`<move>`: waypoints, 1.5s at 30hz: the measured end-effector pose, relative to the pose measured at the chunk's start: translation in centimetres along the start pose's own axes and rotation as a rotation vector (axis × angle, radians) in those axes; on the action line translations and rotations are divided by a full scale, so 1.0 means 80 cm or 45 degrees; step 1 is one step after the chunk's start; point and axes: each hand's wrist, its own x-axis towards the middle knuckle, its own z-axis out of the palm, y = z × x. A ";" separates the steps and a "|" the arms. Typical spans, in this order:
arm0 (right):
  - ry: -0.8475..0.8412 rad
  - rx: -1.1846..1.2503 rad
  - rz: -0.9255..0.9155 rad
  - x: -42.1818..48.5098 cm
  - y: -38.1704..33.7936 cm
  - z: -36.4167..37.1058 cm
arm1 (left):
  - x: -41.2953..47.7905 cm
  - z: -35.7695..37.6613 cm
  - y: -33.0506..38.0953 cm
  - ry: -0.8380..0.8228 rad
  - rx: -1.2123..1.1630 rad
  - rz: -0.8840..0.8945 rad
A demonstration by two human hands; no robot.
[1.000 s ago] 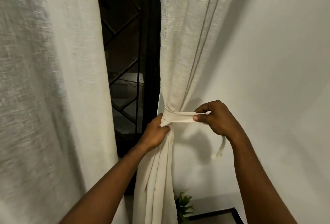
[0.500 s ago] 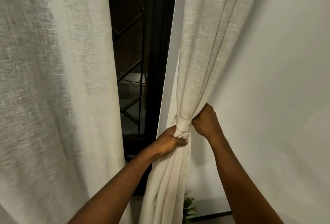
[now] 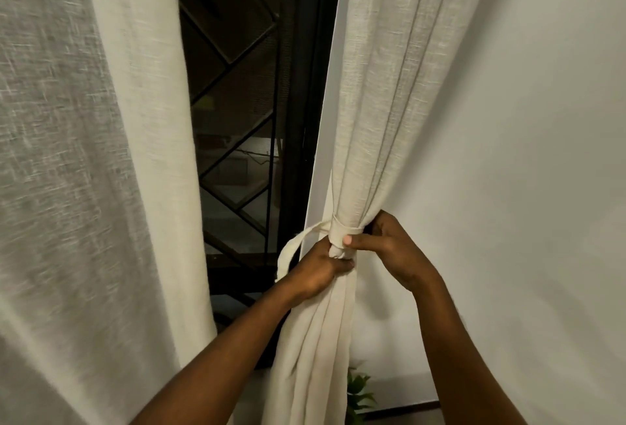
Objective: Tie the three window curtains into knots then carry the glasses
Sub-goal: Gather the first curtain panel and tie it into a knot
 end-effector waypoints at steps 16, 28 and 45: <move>0.291 -0.013 -0.017 0.006 0.006 0.020 | -0.042 -0.006 -0.014 0.873 0.698 0.728; 0.124 -0.049 0.009 0.008 0.002 0.018 | -0.022 -0.022 0.033 0.935 -0.633 0.220; 0.239 0.182 -0.031 -0.019 -0.024 0.039 | -0.042 0.011 -0.023 0.710 0.665 0.578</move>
